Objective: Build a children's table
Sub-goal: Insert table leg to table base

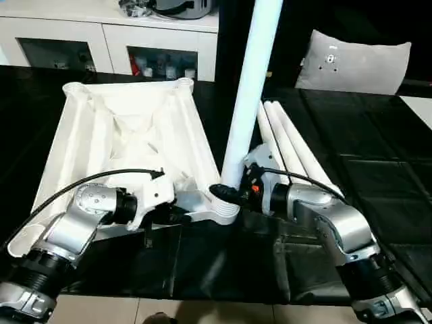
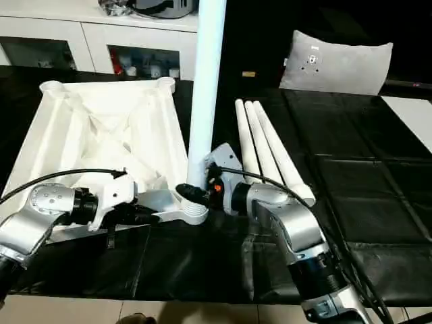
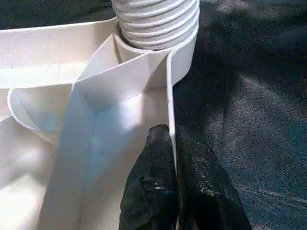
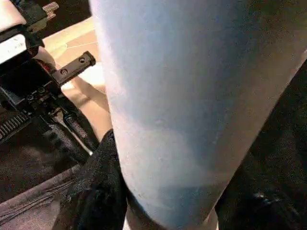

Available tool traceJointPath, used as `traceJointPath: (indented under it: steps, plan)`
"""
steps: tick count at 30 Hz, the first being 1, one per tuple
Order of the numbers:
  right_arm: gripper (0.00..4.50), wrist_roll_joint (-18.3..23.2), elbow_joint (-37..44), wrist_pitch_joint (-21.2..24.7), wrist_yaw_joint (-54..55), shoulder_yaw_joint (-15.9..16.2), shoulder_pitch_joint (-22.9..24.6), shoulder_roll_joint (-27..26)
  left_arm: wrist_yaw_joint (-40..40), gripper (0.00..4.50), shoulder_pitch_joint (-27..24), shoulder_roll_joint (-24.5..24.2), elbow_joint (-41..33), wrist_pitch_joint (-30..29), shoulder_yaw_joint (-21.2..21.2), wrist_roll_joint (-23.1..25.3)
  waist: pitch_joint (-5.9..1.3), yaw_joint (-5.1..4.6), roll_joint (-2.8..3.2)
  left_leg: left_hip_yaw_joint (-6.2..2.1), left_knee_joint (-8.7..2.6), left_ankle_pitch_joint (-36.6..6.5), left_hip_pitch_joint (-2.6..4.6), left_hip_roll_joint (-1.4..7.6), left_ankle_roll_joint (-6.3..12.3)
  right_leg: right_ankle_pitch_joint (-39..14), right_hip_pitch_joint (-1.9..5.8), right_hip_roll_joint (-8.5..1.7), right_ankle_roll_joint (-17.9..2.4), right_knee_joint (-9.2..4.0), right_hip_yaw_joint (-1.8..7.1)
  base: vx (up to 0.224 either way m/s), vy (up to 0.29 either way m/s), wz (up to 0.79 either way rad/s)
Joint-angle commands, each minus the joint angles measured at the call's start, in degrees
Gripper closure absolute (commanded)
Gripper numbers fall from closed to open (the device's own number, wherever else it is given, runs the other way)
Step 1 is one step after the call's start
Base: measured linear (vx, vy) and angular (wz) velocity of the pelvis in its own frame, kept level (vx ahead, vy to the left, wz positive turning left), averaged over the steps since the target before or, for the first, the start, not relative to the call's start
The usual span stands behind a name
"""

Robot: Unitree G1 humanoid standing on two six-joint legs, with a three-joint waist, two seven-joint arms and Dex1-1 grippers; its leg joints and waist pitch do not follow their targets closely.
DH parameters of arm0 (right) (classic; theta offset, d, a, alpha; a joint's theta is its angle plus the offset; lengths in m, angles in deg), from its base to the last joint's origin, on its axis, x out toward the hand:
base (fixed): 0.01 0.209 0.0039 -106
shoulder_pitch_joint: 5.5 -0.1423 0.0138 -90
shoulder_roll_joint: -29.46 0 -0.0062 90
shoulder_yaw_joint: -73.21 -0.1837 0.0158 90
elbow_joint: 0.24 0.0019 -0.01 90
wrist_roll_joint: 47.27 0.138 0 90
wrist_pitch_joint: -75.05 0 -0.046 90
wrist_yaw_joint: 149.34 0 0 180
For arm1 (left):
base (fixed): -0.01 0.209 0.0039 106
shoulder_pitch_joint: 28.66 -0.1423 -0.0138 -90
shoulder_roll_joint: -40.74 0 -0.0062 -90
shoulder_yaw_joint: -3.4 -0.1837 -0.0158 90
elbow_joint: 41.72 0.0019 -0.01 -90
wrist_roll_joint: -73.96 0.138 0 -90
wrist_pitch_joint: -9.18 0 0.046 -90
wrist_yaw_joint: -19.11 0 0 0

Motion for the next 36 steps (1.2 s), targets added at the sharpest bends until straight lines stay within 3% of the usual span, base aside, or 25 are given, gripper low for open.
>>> traceJointPath:
  steps: [1,3,4,8,10,11,14,15,17,18,20,21,23,25,27,31,36]
  plan:
    - [2.57,-1.32,-3.27,0.39,-0.16,0.94,-0.03,0.24,-2.8,4.5,2.0,1.01,-2.45,1.95,-1.6,-1.17,-3.76,-0.32,0.66,-0.48,-4.52,-15.59,2.28,2.42,-3.5,-10.13,0.56,-3.39,-11.27,-4.77,1.26,0.0,0.0,0.0]
    - [2.57,-1.32,-4.76,-0.35,-0.3,0.57,-0.2,0.18,-3.46,4.5,2.21,1.01,-2.71,1.88,-1.63,-1.46,-3.79,-0.3,0.59,-0.51,-4.54,-15.89,2.24,2.44,-3.61,-9.95,0.65,-3.4,-11.32,-4.71,1.25,0.0,0.0,0.0]
    - [2.57,-0.78,-5.37,-0.64,-0.51,0.0,-0.03,-0.09,-3.78,4.5,2.38,0.99,-2.66,1.94,-1.59,-1.61,-3.85,-0.31,0.94,-0.59,-4.54,-15.71,2.27,2.46,-3.68,-9.05,0.64,-3.41,-11.51,-4.59,1.23,0.0,0.0,0.0]
    - [2.57,0.19,-6.36,-1.2,-1.14,-1.13,0.79,-0.44,-4.02,4.5,2.67,1.11,-2.4,1.89,-1.35,-1.73,-3.93,-0.28,0.77,-0.51,-4.49,-15.43,2.3,2.43,-3.44,-7.19,0.75,-3.27,-12.01,-4.49,1.17,0.0,0.0,0.0]
    - [2.57,1.0,-7.25,-1.55,-1.04,-2.31,2.18,-0.9,-2.89,4.5,3.15,1.48,-1.44,1.87,-0.83,-1.19,-3.96,-0.16,1.23,-0.55,-4.47,-15.45,2.31,2.4,-3.47,-6.5,0.75,-3.3,-12.28,-4.47,1.17,0.0,0.0,0.0]
    - [2.57,1.42,-7.53,-1.79,-0.91,-2.92,3.05,-1.14,-2.31,4.5,3.42,1.66,-0.88,1.98,-0.62,-0.82,-3.96,-0.23,1.05,-0.47,-4.47,-15.61,2.31,2.37,-3.41,-6.46,0.77,-3.21,-12.25,-4.56,1.17,0.0,0.0,0.0]
    - [2.57,2.39,-8.1,-3.06,-0.2,-4.69,5.26,-1.9,-1.44,4.5,3.91,2.11,0.17,1.79,-0.16,-0.47,-3.89,0.1,1.03,-0.52,-4.6,-17.07,2.5,2.48,-3.72,-8.02,0.61,-3.32,-12.36,-4.66,1.14,0.0,0.0,0.0]
    - [2.57,2.84,-8.42,-4.02,0.35,-5.69,6.31,-2.46,-1.17,4.5,4.14,2.3,0.55,1.53,0.1,-0.46,-3.85,0.19,1.52,-0.56,-4.66,-18.55,2.66,2.54,-4.16,-9.03,0.41,-3.39,-12.21,-4.86,1.16,0.0,0.0,0.0]
    - [2.57,2.91,-8.74,-5.17,0.52,-6.12,6.84,-2.78,-1.13,4.5,4.25,2.38,0.72,1.5,0.19,-0.47,-3.92,0.42,1.24,-0.69,-4.76,-19.13,2.64,2.56,-4.33,-9.58,0.55,-3.43,-12.13,-4.78,1.12,0.0,0.0,0.0]
    - [2.57,2.97,-9.13,-6.77,1.11,-6.77,7.76,-3.37,-1.02,4.5,4.37,2.49,0.9,1.5,0.28,-0.47,-3.94,0.56,1.91,-0.78,-4.74,-19.04,2.61,2.52,-4.48,-9.44,0.5,-3.53,-12.12,-4.72,1.15,0.0,0.0,0.0]
    - [2.57,2.91,-9.45,-7.96,1.59,-7.16,8.49,-3.75,-0.95,4.5,4.44,2.56,1.03,1.51,0.32,-0.45,-3.9,0.46,1.56,-0.76,-4.81,-19.27,2.52,2.52,-4.54,-9.25,0.52,-3.43,-12.08,-4.81,1.13,0.0,0.0,0.0]
    - [2.57,2.99,-9.55,-9.24,1.91,-7.52,9.5,-4.2,-0.79,4.5,4.53,2.72,1.21,1.46,0.46,-0.53,-3.94,0.65,1.79,-0.73,-4.77,-19.38,2.57,2.53,-4.56,-9.14,0.43,-3.49,-12.06,-4.81,1.18,0.0,0.0,0.0]
    - [2.57,2.99,-9.63,-10.13,2.01,-7.82,10.19,-4.54,-0.71,4.5,4.61,2.86,1.41,1.45,0.56,-0.58,-3.99,0.71,1.64,-0.8,-4.88,-19.66,2.58,2.53,-4.58,-9.02,0.54,-3.4,-12.03,-4.8,1.09,0.0,0.0,0.0]
    - [2.57,2.53,-9.49,-11.01,2.06,-7.74,10.94,-4.67,-0.72,4.5,4.73,2.96,1.65,1.49,0.62,-0.57,-3.88,0.7,1.82,-0.8,-4.93,-20.66,2.68,2.54,-4.66,-10.05,0.34,-3.39,-11.96,-4.92,1.11,0.0,0.0,0.0]
    - [2.57,-0.77,-9.28,-13.47,2.28,-5.31,11.94,-3.39,-0.8,4.5,4.97,3.02,2.14,1.69,0.7,-0.46,-3.82,0.73,1.91,-0.9,-5.0,-21.31,2.63,2.54,-4.86,-10.95,0.39,-3.45,-11.64,-4.99,1.14,0.0,0.0,0.0]
    - [2.57,-4.99,-9.91,-17.24,1.65,-1.65,12.08,-1.47,-0.88,4.5,5.07,3.22,2.45,1.82,0.98,-0.09,-3.67,0.61,1.59,-0.99,-5.07,-23.32,2.68,2.58,-5.0,-15.33,0.18,-3.64,-10.79,-5.44,1.24,0.0,0.0,0.0]
    - [2.57,-6.68,-10.98,-18.89,1.0,-0.12,11.65,-0.96,-0.89,4.5,5.06,3.27,2.4,1.79,1.05,-0.01,-3.61,0.49,1.51,-1.12,-5.2,-23.94,2.61,2.62,-4.71,-16.47,0.06,-3.52,-10.35,-5.52,1.26,0.0,0.0,0.0]
